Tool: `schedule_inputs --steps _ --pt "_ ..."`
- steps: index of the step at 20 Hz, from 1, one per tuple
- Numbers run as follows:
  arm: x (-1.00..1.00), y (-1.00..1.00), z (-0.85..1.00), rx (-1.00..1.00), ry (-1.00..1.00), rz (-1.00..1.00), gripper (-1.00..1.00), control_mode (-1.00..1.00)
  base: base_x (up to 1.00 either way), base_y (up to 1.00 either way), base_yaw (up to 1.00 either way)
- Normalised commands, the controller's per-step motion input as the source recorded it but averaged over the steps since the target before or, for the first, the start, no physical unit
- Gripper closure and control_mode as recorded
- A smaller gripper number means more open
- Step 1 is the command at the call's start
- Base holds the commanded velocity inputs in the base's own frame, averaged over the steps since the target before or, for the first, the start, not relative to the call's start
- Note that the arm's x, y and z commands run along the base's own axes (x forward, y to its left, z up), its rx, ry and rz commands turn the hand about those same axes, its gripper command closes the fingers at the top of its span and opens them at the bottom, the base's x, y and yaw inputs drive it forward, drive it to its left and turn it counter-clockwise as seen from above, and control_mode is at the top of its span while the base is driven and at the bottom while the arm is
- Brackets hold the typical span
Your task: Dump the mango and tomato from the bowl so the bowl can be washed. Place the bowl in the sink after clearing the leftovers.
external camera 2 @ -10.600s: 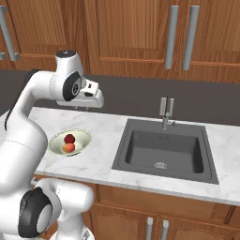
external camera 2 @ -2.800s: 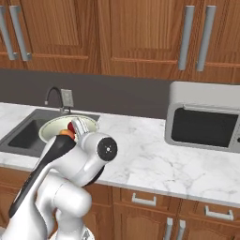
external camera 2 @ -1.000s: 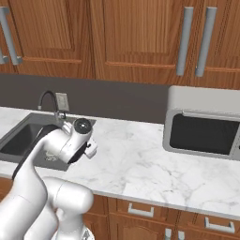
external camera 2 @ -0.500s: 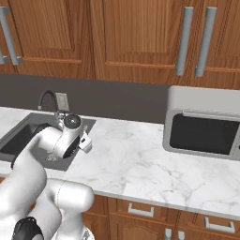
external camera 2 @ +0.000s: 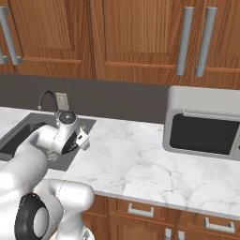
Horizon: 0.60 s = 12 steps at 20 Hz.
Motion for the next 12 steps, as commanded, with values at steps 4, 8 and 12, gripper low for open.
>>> schedule_inputs --steps 4,8,12 --pt "0.08 0.41 0.0 -0.08 0.0 0.0 1.0 -1.0 0.0 0.0 0.0" --pt "0.03 0.26 0.0 -0.03 0.0 0.0 1.0 -1.0 0.0 0.0 0.0" --pt "0.0 0.19 -0.01 -0.01 0.0 0.0 1.0 -1.0 0.0 0.0 0.0"
